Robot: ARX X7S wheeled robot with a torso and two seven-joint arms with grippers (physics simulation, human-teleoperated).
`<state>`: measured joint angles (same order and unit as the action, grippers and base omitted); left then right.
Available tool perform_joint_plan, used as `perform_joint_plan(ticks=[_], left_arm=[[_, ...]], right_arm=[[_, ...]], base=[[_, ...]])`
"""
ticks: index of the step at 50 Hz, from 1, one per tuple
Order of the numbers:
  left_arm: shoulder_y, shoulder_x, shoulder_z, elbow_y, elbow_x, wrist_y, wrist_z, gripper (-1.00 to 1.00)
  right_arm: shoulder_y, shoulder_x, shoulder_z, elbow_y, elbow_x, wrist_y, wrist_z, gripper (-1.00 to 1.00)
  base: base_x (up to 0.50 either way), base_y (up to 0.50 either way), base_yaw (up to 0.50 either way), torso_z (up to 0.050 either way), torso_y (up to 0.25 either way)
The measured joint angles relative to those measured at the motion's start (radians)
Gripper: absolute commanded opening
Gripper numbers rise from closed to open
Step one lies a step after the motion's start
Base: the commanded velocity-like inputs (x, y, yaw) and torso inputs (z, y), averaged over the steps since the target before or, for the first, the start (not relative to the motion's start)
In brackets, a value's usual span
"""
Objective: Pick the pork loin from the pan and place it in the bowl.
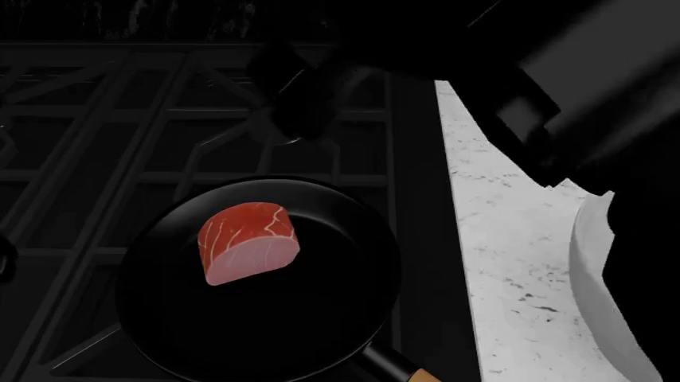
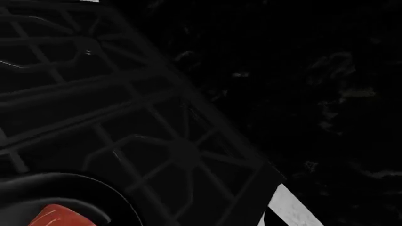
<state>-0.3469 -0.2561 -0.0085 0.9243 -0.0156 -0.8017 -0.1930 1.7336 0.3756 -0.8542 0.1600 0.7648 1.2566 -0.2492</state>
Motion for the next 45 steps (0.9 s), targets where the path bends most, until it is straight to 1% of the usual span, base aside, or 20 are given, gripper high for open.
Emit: perform_joint_plan(ticks=[9,20,31,45], left_arm=[[-0.009,0.004,0.014,-0.023,0.015,-0.003,-0.024,1.0],[-0.032,0.008,0.029,-0.032,0.029,-0.036,-0.047,1.0],[-0.033,0.009,0.028,-0.022,0.037,-0.062,-0.065,1.0],[-0.024,0.005,0.02,0.012,0.044,-0.098,-0.082,1.0]], right_arm=[[0.09,-0.004,-0.205,0.124,-0.075,-0.135,-0.263,1.0],[0.147,0.007,-0.356,0.149,-0.118,-0.245,-0.49,1.0],[0.151,0.003,-0.411,0.177,-0.129,-0.35,-0.626,1.0],[0.138,-0.008,-0.423,0.178,-0.115,-0.429,-0.714,1.0]], base=[[0.0,0.0,0.0,0.0,0.0],[0.0,0.0,0.0,0.0,0.0],[0.0,0.0,0.0,0.0,0.0],[0.0,0.0,0.0,0.0,0.0]])
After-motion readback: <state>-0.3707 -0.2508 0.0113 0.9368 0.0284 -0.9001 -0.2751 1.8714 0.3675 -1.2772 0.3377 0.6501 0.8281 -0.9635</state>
